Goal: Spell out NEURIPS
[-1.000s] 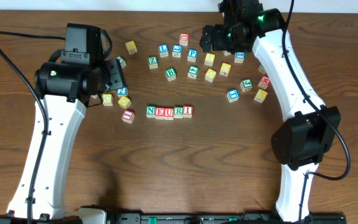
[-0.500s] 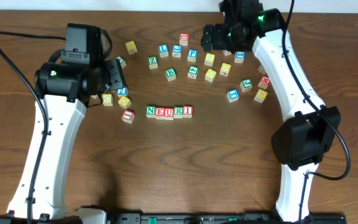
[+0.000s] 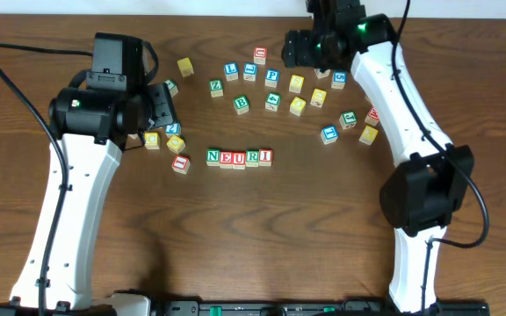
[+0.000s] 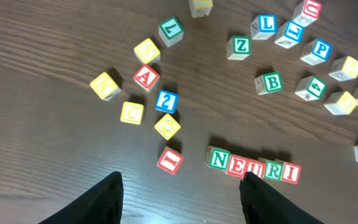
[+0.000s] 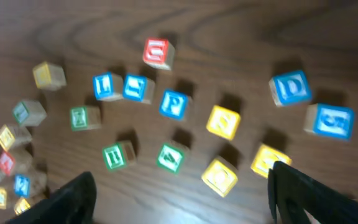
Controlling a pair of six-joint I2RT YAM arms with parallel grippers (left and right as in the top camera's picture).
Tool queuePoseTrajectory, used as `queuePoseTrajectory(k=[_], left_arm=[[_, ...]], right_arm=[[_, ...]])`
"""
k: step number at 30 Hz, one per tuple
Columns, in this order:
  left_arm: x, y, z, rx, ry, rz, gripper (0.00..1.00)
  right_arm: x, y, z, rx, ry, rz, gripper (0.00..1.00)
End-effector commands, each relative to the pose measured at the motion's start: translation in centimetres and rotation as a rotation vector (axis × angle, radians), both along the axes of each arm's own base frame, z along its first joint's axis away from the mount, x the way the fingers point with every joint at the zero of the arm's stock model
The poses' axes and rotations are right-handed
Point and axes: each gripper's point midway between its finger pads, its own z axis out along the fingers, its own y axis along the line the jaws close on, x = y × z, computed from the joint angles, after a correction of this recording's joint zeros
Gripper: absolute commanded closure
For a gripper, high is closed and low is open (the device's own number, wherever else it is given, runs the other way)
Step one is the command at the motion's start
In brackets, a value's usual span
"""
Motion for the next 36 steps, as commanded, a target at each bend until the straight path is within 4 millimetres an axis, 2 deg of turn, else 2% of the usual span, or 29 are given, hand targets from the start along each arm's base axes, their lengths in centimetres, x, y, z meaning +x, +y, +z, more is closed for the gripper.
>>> queuePoseTrajectory(k=[1,3,8,14,16,29,36], left_arm=[[0.6,0.7,0.5,0.036,-0.021,0.015,0.41],[0.7,0.7,0.5,0.035,-0.026,0.016,0.41],[0.7,0.7,0.5,0.035,-0.026,0.016,0.41],[0.6,0.7,0.4,0.036,-0.021,0.015,0.4],[0.6,0.7,0.4,0.036,-0.018,0.015,0.41],[0.2,0.8,-0.2,0.039,0.003,0.015,0.41],[0.3,0.8,-0.3,0.039,0.006,0.015,0.4]], right_arm=[[0.5,2.9,-1.1,0.035,-0.011,-0.003,0.21],[1.0,3.8,-1.4,0.034,-0.034,-0.016,0.22],[2.2,5.5,-5.1,-0.022,-0.049,-0.059,0.23],[2.6,5.2,-10.1,-0.127,-0.024,-0.117,0.29],[2.8,4.7,-11.0,-0.152,-0.021,-0.147,0.29],[4.4,5.1,-14.4,-0.161,-0.051,-0.166,0.4],[4.6,4.8,-16.0,-0.166,-0.041,-0.196,0.44]])
